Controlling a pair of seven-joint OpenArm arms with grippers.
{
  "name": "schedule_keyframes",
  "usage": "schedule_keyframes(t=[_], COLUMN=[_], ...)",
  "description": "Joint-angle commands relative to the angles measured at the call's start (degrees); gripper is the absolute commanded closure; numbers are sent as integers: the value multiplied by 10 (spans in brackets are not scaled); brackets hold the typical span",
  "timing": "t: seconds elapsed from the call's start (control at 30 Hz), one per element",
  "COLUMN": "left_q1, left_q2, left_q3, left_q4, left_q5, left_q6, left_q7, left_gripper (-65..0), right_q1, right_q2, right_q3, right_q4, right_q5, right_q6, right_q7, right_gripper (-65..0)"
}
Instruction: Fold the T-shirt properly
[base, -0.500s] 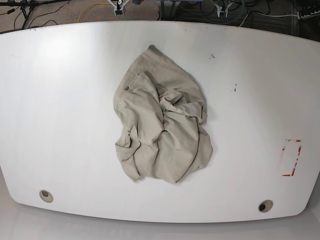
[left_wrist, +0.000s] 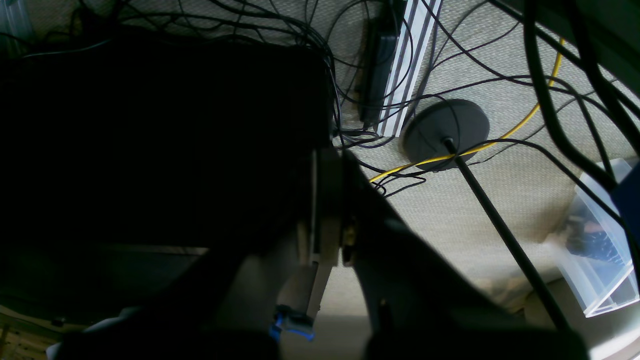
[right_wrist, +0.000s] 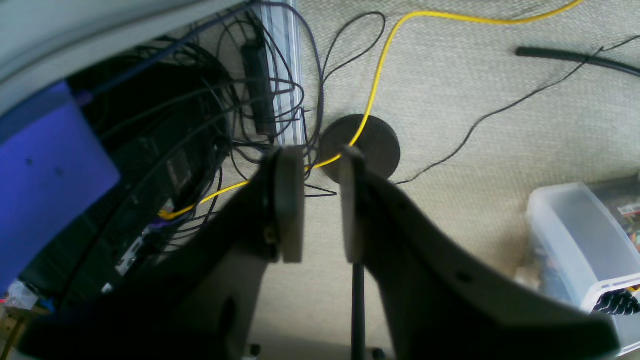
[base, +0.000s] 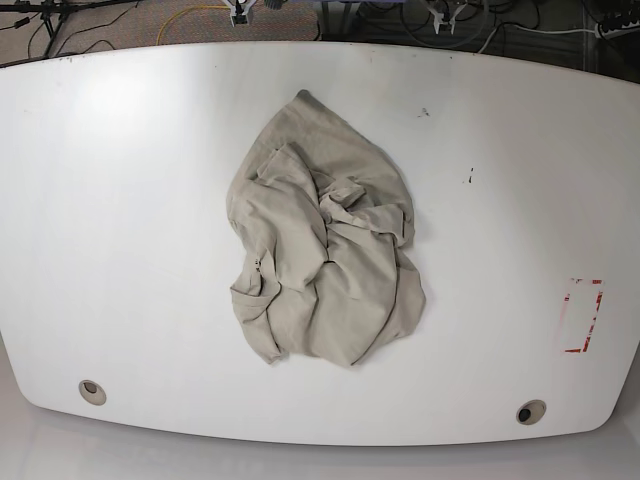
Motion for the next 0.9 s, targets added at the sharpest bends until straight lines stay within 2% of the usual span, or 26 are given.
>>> schedule_keyframes(t=[0.0, 0.63, 0.83, 0.87], left_q1=[4, 7, 19, 34], left_q2=[0, -1, -1, -2], left_q3=[1, 0, 0, 0], left_q4=[1, 7, 23, 45], left_q5=[3, -1, -2, -3], left_q6=[1, -3, -4, -6], left_q7=[0, 0, -2, -13], left_gripper=[-6, -10, -11, -9], right_q1=[-4, -12, -31, -52], right_q2=[1, 3, 2, 2], right_q3=[1, 2, 3, 4], right_q4=[1, 15, 44, 83], right_q5=[0, 1, 0, -1], right_q6=[1, -1, -1, -1], right_q7=[1, 1, 1, 1], right_gripper=[-117, -116, -114, -113])
